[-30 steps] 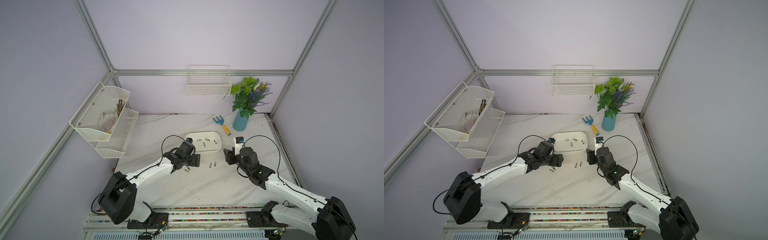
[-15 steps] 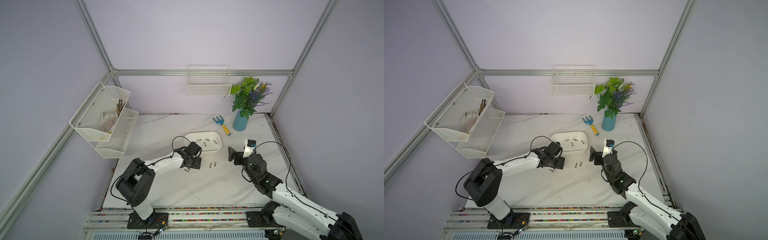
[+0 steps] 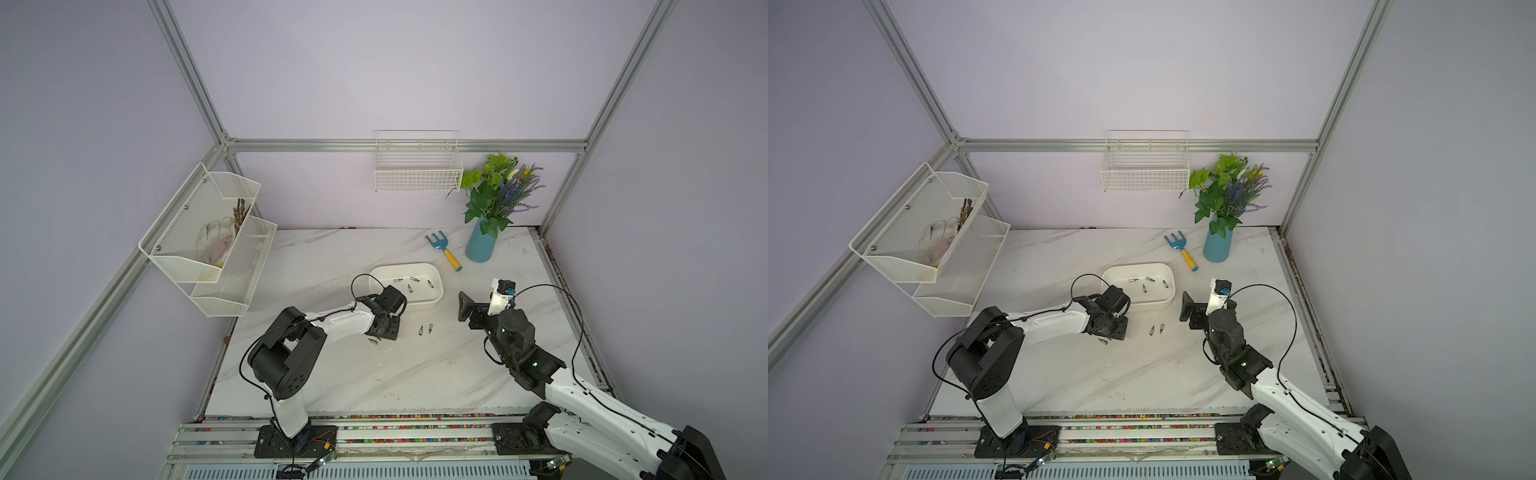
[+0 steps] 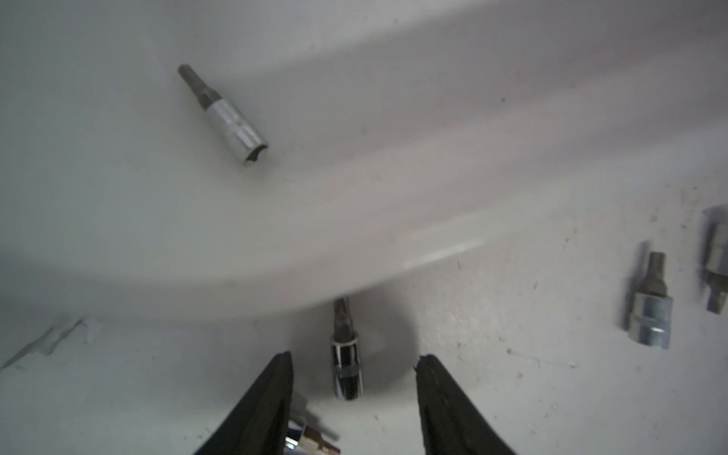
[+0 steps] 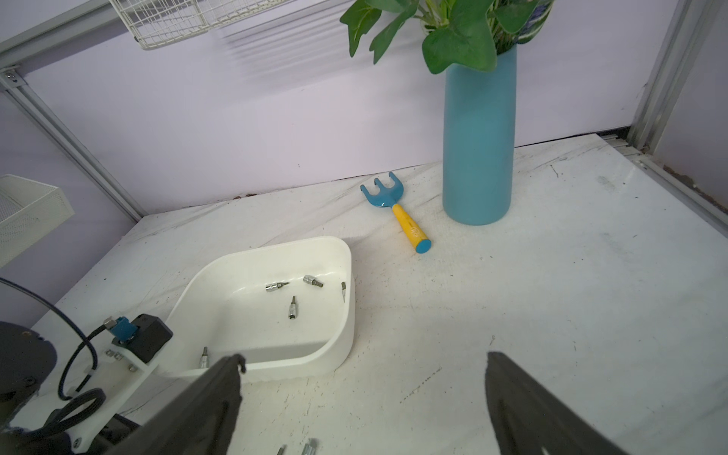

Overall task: Put the bit on the desktop into the storage box
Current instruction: Pick up the screwdriver bit from the center of the board.

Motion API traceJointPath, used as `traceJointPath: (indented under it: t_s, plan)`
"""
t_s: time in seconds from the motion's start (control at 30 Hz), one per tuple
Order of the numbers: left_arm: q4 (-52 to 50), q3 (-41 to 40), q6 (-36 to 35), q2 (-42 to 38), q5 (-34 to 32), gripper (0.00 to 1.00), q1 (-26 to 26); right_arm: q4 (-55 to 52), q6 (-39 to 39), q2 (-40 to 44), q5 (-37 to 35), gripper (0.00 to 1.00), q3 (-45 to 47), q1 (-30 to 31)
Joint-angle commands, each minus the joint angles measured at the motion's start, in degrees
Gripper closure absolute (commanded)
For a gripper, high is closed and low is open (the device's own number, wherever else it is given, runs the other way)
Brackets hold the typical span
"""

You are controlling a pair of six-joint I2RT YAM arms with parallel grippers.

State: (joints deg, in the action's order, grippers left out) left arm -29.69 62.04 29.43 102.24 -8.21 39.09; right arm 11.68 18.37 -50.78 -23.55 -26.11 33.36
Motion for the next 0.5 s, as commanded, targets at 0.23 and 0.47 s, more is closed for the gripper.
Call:
traceJointPath:
  t_s: [0.23,0.47]
  plan:
    - [0.42,2.03,0.17,0.81,-0.56,0.58,0.28,2.38,-0.09,0.69,-0.89,0.0,0.53,-0.31]
    - [0.4,1.9,0.19,1.39,-0.58,0.68,0.24,2.73,-0.09,1.3,-0.93,0.0,0.88,-0.34]
